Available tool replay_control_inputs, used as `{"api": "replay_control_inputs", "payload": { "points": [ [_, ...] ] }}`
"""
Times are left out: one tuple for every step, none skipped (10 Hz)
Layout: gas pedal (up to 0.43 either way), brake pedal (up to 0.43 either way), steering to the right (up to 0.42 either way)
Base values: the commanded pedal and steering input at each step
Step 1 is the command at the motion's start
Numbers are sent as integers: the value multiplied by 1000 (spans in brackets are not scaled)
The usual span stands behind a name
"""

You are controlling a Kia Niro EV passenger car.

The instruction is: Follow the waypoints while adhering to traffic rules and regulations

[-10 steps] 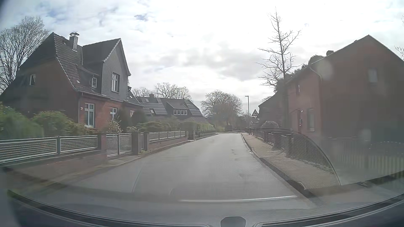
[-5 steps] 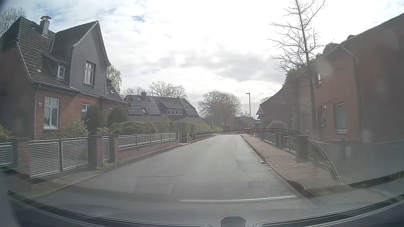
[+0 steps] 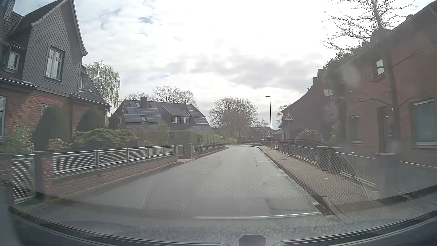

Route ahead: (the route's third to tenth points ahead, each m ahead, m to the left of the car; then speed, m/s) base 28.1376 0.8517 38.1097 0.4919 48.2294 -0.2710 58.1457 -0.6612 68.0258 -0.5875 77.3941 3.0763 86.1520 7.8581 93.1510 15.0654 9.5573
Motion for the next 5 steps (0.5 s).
{"api": "replay_control_inputs", "payload": {
  "points": [
    [150,0,16],
    [150,0,17],
    [150,0,16],
    [150,0,16],
    [150,0,17]
  ]
}}
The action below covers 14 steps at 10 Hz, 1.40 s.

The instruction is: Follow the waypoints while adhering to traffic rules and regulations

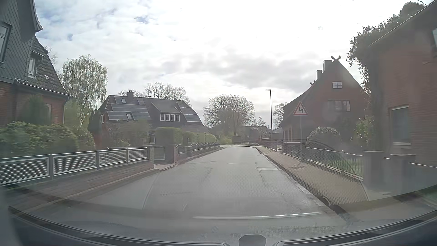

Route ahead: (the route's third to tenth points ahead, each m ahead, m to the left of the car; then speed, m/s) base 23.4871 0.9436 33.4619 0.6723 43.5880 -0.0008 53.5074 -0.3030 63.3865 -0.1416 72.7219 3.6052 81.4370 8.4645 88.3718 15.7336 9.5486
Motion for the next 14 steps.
{"api": "replay_control_inputs", "payload": {
  "points": [
    [157,0,18],
    [157,6,21],
    [157,6,24],
    [157,6,24],
    [157,0,24],
    [157,0,23],
    [157,0,21],
    [157,0,21],
    [157,0,19],
    [157,0,15],
    [157,0,13],
    [150,6,12],
    [150,0,11],
    [150,0,11]
  ]
}}
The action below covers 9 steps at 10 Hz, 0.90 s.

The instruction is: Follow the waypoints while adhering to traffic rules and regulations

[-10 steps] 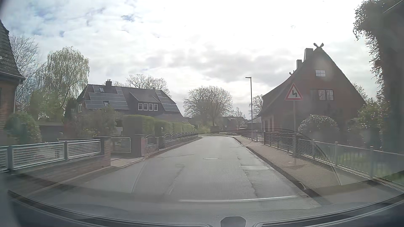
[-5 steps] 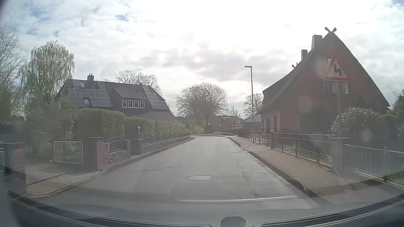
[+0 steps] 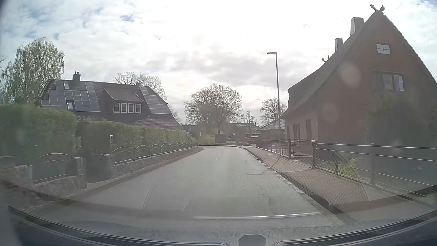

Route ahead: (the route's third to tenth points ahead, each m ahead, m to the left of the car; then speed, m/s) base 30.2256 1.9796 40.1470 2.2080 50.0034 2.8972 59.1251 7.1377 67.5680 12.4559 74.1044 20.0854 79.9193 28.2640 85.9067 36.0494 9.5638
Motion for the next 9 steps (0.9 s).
{"api": "replay_control_inputs", "payload": {
  "points": [
    [150,0,10],
    [150,0,9],
    [150,0,9],
    [150,0,9],
    [150,6,9],
    [157,0,7],
    [157,0,4],
    [169,0,1],
    [169,0,1]
  ]
}}
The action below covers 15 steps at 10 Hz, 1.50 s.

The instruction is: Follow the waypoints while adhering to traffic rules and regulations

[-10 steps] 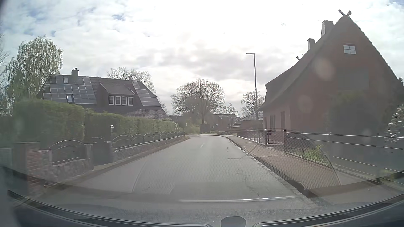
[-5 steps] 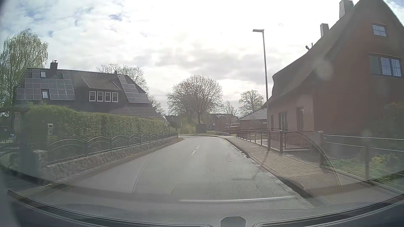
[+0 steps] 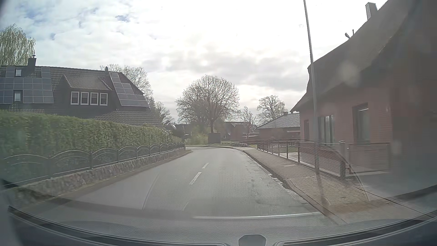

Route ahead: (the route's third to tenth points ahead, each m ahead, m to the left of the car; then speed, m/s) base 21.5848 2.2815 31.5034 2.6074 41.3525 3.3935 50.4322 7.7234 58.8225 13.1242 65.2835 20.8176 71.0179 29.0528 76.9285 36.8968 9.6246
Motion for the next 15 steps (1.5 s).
{"api": "replay_control_inputs", "payload": {
  "points": [
    [169,0,2],
    [169,0,1],
    [169,0,2],
    [169,0,2],
    [169,0,1],
    [169,0,2],
    [169,6,1],
    [169,0,1],
    [169,0,0],
    [157,0,0],
    [157,0,1],
    [157,0,1],
    [157,0,0],
    [157,0,-2],
    [157,0,-6]
  ]
}}
